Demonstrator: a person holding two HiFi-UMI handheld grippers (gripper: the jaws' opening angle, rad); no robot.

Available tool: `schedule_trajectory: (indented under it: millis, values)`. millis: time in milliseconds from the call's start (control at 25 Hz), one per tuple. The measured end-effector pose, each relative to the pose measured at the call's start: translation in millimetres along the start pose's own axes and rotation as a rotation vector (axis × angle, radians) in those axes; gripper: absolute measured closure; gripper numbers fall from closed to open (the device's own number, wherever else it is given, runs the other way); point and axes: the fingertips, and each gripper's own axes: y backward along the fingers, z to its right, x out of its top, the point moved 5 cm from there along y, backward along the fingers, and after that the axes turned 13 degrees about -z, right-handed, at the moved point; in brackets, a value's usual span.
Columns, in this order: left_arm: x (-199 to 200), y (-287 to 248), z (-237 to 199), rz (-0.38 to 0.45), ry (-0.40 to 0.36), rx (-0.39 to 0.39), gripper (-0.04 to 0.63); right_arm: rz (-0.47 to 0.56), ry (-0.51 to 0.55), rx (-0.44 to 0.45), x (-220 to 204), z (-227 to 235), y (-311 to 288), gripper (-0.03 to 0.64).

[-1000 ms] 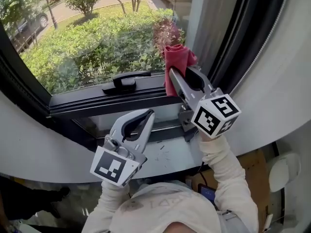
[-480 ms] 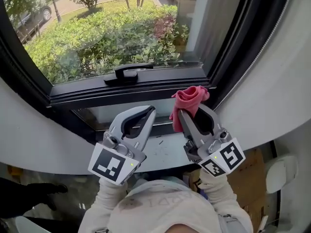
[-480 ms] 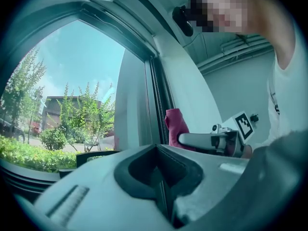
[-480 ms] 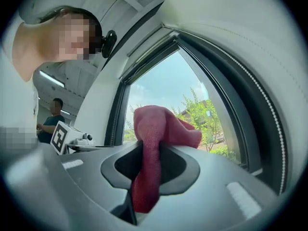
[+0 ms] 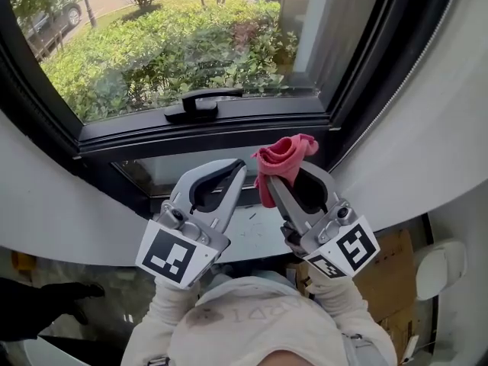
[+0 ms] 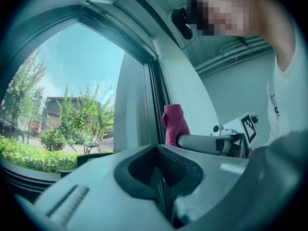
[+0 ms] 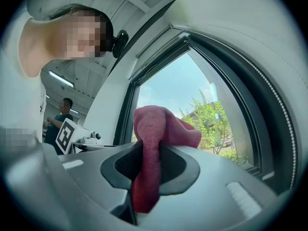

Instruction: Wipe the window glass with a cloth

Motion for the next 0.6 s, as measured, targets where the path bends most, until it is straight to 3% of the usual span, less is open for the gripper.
schedule_trajectory:
  millis: [600]
  values:
    - [-1.2, 5.3, -1.5, -0.002, 0.002, -0.010, 0.595, 0.013, -0.021, 0.011, -1.3, -6.6, -3.0, 0.514]
